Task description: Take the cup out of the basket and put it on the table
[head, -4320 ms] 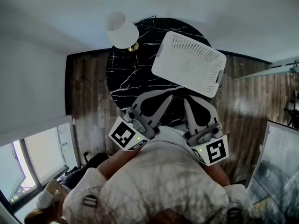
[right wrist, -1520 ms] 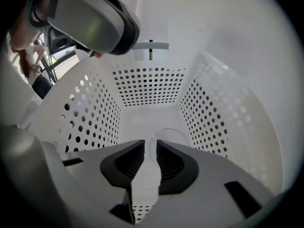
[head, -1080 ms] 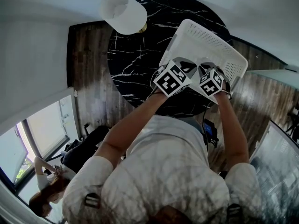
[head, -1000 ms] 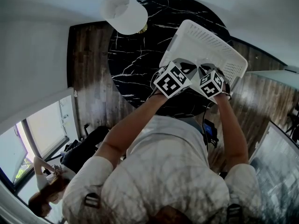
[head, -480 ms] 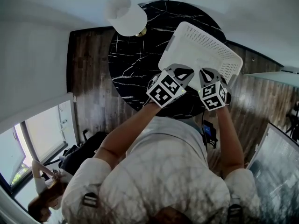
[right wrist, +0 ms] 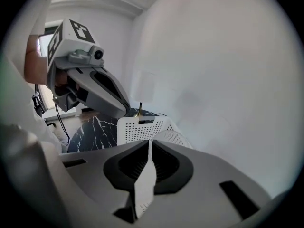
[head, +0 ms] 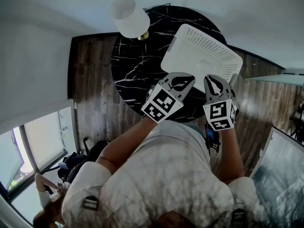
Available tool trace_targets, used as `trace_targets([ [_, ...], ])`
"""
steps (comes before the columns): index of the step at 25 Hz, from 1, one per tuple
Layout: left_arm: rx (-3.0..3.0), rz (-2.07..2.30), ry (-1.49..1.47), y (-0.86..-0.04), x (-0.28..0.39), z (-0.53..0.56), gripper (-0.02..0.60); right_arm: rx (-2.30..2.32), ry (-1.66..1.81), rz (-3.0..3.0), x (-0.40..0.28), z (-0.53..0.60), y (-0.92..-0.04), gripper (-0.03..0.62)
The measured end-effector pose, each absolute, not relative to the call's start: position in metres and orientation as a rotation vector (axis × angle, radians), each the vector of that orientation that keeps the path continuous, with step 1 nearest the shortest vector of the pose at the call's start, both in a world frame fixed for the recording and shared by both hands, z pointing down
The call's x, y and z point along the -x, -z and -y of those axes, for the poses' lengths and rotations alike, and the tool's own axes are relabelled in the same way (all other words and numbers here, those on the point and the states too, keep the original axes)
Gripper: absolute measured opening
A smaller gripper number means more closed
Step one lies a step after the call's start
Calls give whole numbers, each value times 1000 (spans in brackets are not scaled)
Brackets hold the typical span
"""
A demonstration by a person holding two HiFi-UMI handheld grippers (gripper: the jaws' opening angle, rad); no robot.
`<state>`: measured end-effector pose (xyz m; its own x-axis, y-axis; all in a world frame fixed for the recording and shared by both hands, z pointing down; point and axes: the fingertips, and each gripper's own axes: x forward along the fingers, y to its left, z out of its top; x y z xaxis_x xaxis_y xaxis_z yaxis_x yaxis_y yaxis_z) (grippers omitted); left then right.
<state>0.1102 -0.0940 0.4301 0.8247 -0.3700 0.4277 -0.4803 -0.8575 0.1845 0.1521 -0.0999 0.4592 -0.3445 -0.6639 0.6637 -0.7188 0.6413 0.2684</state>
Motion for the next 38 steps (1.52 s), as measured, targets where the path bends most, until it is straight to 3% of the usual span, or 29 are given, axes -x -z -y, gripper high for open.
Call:
trace_targets([
  [18,-2767,756,-453,-392,-86,73,6,-1098,-30,2166,-122,66,-406,28],
  [38,-2540,1196,-386,-395,55,62,6,-703,94,2352,21,61,-403,28],
])
